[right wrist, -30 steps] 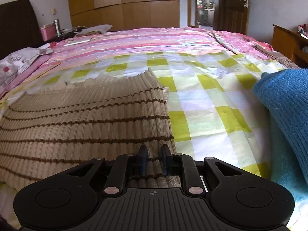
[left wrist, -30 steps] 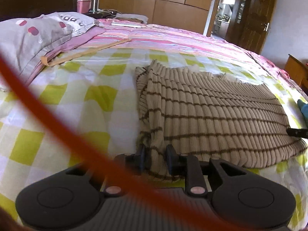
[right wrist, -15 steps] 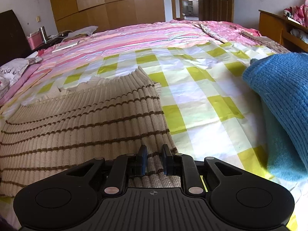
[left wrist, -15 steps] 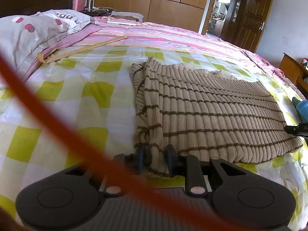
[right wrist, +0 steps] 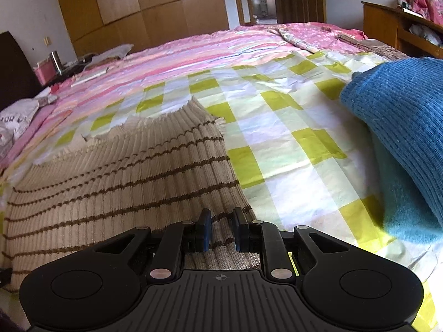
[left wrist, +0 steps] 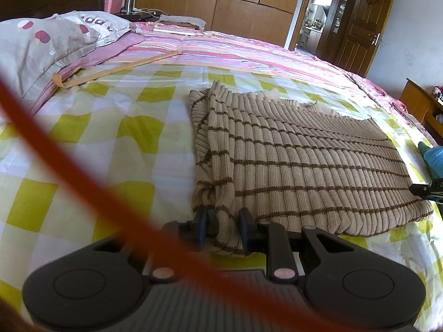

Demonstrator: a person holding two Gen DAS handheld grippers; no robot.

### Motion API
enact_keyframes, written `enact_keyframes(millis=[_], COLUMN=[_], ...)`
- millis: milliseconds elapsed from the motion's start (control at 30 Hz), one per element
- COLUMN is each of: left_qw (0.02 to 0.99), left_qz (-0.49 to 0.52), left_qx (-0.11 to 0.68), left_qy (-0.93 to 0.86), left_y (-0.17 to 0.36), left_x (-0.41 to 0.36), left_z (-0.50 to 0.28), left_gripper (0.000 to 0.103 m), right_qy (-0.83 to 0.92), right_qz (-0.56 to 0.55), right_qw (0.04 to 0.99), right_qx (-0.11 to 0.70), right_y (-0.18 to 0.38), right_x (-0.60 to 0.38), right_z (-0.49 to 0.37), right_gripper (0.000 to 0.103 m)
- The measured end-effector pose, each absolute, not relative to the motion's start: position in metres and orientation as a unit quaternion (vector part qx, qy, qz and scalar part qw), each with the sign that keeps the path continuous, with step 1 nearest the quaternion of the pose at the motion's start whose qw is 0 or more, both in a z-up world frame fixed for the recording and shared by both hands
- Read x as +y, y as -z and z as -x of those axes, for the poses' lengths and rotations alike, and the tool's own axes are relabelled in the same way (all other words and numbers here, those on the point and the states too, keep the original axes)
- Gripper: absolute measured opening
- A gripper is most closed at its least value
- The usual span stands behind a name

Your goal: Fold small clothes

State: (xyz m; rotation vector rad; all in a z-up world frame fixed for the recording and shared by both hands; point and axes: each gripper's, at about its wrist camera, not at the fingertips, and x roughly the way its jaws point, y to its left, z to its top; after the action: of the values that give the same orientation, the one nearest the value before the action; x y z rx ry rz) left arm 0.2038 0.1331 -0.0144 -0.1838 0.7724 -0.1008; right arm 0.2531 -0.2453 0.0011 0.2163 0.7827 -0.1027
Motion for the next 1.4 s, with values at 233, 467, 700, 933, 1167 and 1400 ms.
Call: enact_keyframes(millis=[233, 467, 700, 933, 1167, 1400], left_qw=[0.922, 0.921, 0.921, 0.921, 0.922, 0.922], left_qz=[0.087, 0.090, 0.090, 0.090, 0.087, 0.087], left_qx=[0.375, 0.375, 0.375, 0.375, 0.374, 0.373], left_qy=[0.049, 0.051, 0.051, 0.051, 0.051, 0.051], left_y=[0.015, 0.015, 0.015, 0.015, 0.015, 0.015], left_x=[0.133, 0.133, 0.133, 0.133, 0.133, 0.132], left_z=[-0.203, -0.203, -0.203, -0.203, -0.203, -0.203], left_gripper=[0.030, 0.031, 0.031, 0.031, 0.031, 0.031], right_qy=[0.051, 0.051, 0.051, 0.044, 0.039, 0.042], right_qz=[-0.106, -0.117, -0.131, -0.140, -0.143, -0.145], right_qw=[0.915, 0.917, 0.914, 0.915, 0.914, 0.914], right_qx=[0.386, 0.378, 0.380, 0.376, 0.377, 0.377], right_y=[0.001, -0.003, -0.003, -0.005, -0.005, -0.001], right_x=[-0.245, -0.247, -0.249, -0.250, -0.250, -0.252], right_z=[-0.253, -0.247, -0.245, -0.237, -0.232, -0.232], right_gripper=[0.018, 0.018, 0.019, 0.025, 0.026, 0.027])
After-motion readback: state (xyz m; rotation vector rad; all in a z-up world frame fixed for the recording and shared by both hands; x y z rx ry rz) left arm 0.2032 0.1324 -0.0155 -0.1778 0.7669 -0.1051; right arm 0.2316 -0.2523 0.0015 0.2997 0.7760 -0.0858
